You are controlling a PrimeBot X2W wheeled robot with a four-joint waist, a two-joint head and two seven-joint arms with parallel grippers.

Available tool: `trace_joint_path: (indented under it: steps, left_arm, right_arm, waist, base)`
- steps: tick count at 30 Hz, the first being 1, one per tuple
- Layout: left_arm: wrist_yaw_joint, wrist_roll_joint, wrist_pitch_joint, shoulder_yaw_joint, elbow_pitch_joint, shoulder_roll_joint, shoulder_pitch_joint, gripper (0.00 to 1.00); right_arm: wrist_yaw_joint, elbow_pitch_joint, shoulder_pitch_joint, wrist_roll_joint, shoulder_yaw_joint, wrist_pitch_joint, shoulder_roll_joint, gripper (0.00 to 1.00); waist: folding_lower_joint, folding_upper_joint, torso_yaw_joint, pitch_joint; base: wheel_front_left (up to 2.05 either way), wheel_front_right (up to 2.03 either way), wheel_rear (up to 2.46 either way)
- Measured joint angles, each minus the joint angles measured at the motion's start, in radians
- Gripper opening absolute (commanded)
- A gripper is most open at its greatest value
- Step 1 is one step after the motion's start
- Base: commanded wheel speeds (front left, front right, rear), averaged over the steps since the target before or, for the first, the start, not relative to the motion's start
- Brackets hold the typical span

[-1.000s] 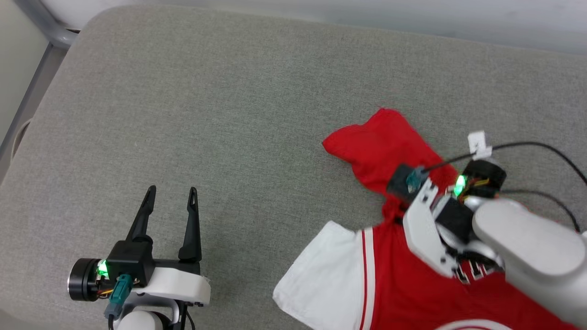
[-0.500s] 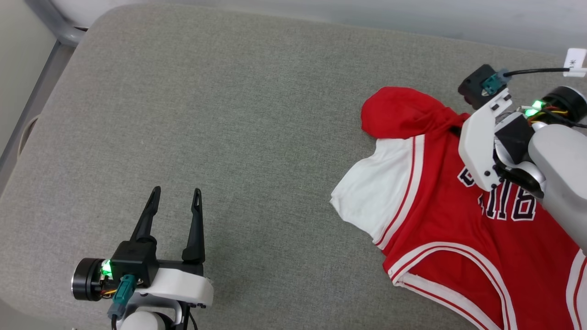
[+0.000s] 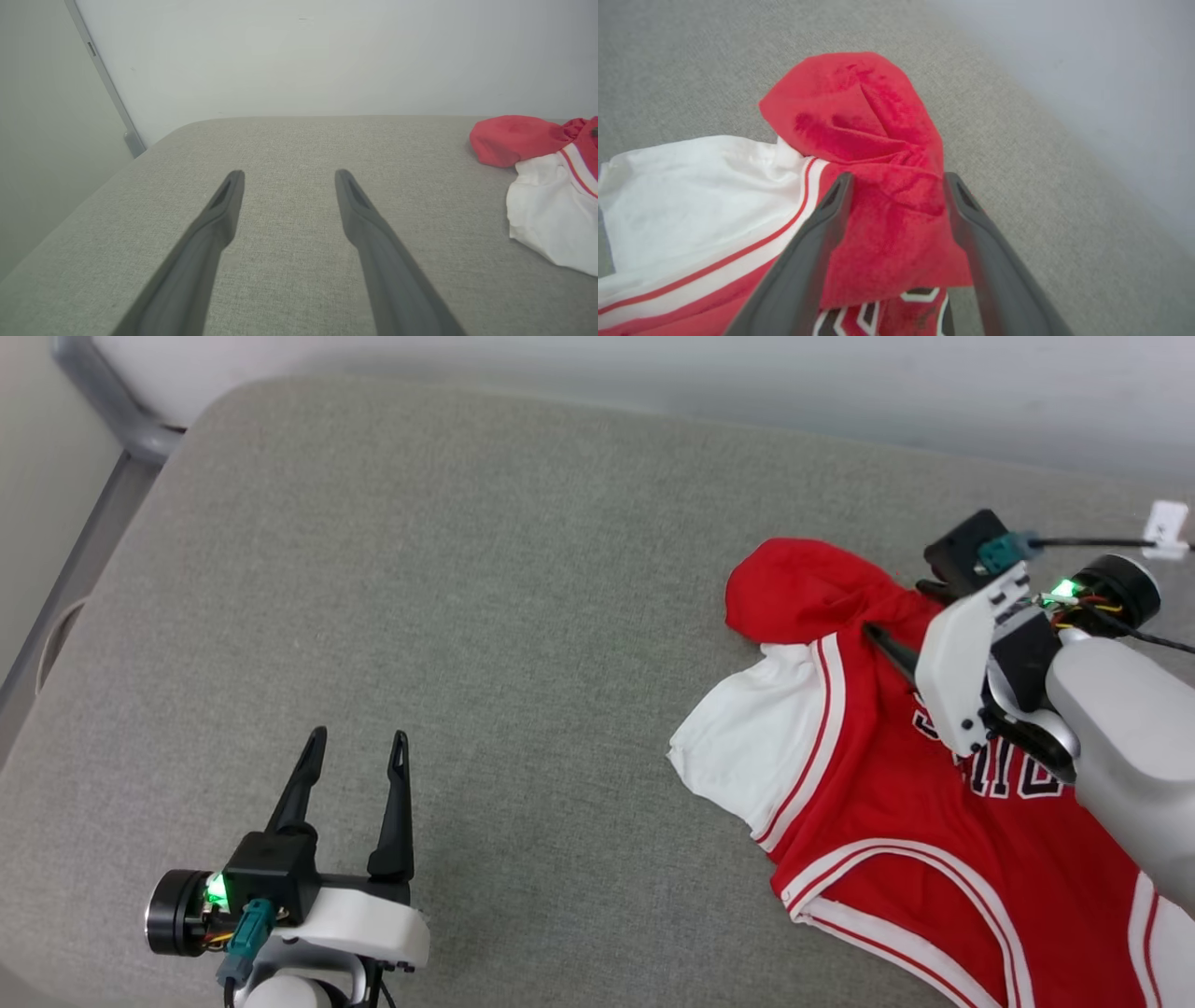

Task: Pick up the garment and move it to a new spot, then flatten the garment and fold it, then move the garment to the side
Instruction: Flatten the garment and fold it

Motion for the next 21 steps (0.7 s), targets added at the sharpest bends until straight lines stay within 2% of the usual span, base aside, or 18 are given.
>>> trace_joint_path:
  steps: [5, 10, 15, 21]
  left_arm:
    - [-0.024, -0.007, 0.0, 0.008, 0.011, 0.018, 0.007, 1.0]
    - [-0.054, -0.02, 0.0, 0.008, 0.039, 0.046, 0.005, 1.0]
    - [-0.082, -0.047, 0.016, -0.014, 0.073, 0.088, -0.031, 1.0]
    - [-0.099, -0.091, 0.101, -0.077, 0.078, 0.155, -0.111, 1.0]
  right_arm:
    - [0.0, -0.079, 0.077, -0.003, -0.058, -0.17, -0.04, 1.0]
    - [0.0, -0.136, 0.18, -0.05, -0.208, -0.342, -0.064, 1.0]
    - [0.0, -0.202, 0.325, -0.177, -0.465, -0.411, -0.039, 1.0]
    - [0.0, -0.43, 0.587, -0.409, -0.824, -0.416, 0.083, 1.0]
  waist:
    - [0.0, 0.0, -0.026, -0.053]
    - [-0.0001, 0.0, -0.066, -0.103]
    - [-0.0002, 0.0, -0.11, -0.143]
    - [-0.0002, 0.0, -0.153, -0.171]
  base:
    - [0.0, 0.0, 0.0]
    - [0.0, 0.0, 0.0]
    - [0.0, 0.0, 0.0]
    - [0.0, 0.0, 0.0]
